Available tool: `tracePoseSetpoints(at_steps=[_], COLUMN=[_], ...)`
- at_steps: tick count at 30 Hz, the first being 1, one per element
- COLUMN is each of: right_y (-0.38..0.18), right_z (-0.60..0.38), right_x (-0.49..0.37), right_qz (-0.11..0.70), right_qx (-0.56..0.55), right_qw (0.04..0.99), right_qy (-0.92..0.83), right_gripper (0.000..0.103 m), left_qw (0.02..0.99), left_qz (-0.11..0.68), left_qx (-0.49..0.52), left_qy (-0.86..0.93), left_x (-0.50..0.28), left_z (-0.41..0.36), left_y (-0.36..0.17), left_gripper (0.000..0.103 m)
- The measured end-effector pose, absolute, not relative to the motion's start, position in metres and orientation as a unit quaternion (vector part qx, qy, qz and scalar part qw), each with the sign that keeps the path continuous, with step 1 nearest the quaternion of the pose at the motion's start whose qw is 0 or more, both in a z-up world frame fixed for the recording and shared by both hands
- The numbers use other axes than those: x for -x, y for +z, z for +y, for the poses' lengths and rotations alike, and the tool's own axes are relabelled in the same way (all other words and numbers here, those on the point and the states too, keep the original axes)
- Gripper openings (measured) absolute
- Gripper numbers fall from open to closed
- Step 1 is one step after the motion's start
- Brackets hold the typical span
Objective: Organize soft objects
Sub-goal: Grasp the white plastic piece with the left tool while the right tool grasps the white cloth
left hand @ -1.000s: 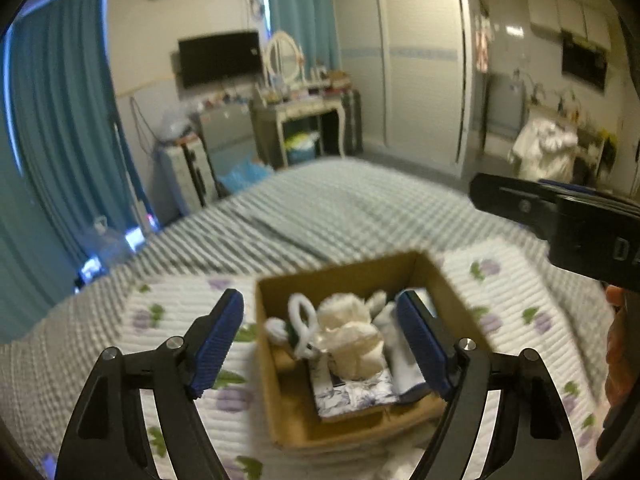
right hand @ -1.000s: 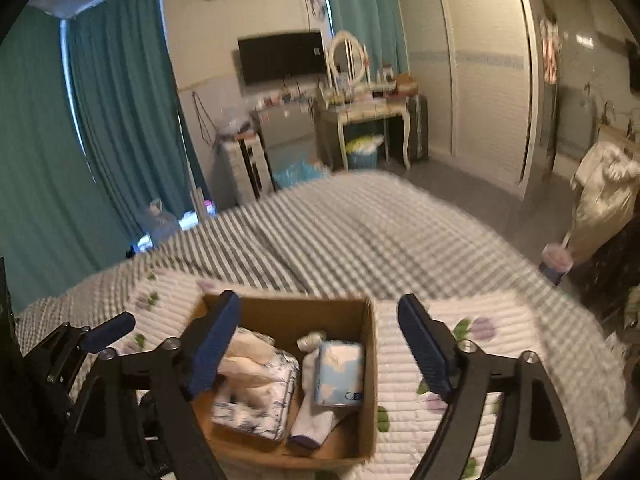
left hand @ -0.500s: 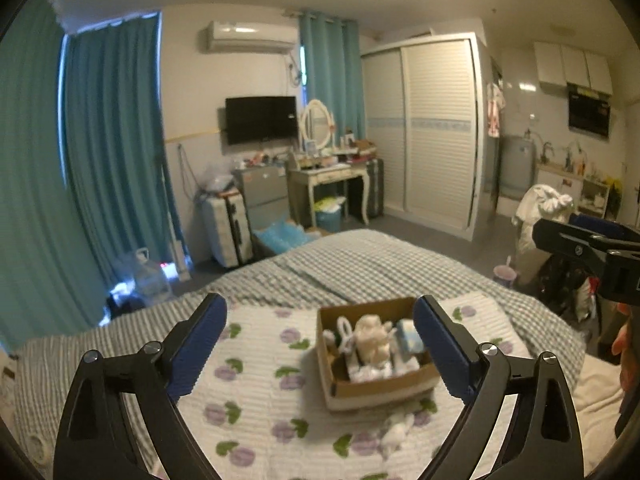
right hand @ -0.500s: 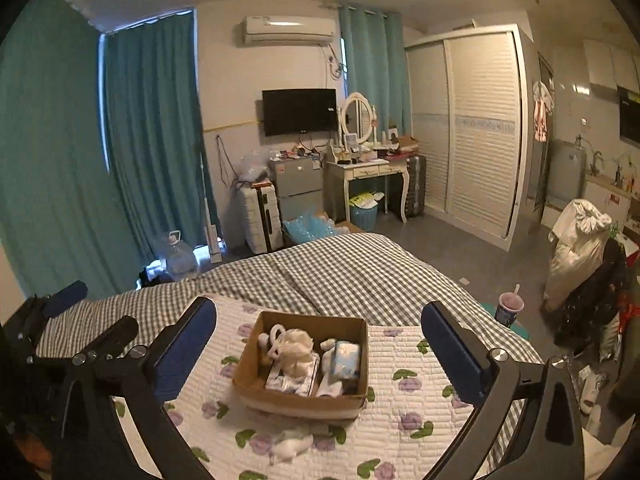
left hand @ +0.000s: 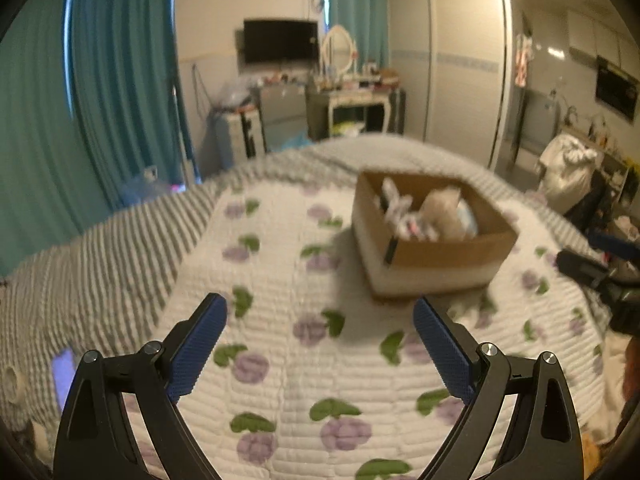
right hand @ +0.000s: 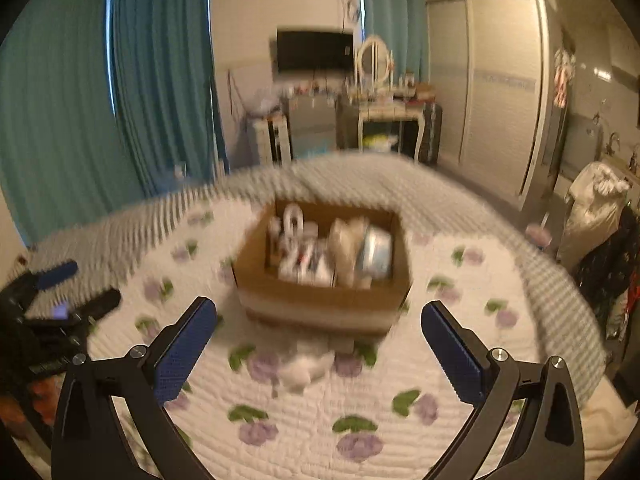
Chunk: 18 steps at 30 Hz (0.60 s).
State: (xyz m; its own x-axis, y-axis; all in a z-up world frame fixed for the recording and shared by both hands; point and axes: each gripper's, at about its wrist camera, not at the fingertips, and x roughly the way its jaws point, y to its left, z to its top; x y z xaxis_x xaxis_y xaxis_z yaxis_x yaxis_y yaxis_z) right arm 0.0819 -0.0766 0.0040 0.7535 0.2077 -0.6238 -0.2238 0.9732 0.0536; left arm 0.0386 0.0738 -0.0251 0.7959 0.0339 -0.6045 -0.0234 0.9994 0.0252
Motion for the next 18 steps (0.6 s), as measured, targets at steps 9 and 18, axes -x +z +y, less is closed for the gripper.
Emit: tracePoseSetpoints(at_steps=[9,18], right_y=[-0.119,-0.159], right_z=[-0.055,-0.052], right_x=[-0.135,-0.151], right_qz=[0.431,0.471], right_qx=[0.008,-0.006], right_qw=[0.893,0.869], right_qy=[0.129,0.152], right_gripper=[0.093,0.043], left_qw=[0.930,0.917], left_qz=[0.366,0.397], left_qx=[-0.032,-0.035], left_qy=[0.008,-0.016], left_x=[-0.067,-0.082], left_z=[0.070,0.053], left_y=[-0.100,-0.126], left_gripper=[0.096,0.096])
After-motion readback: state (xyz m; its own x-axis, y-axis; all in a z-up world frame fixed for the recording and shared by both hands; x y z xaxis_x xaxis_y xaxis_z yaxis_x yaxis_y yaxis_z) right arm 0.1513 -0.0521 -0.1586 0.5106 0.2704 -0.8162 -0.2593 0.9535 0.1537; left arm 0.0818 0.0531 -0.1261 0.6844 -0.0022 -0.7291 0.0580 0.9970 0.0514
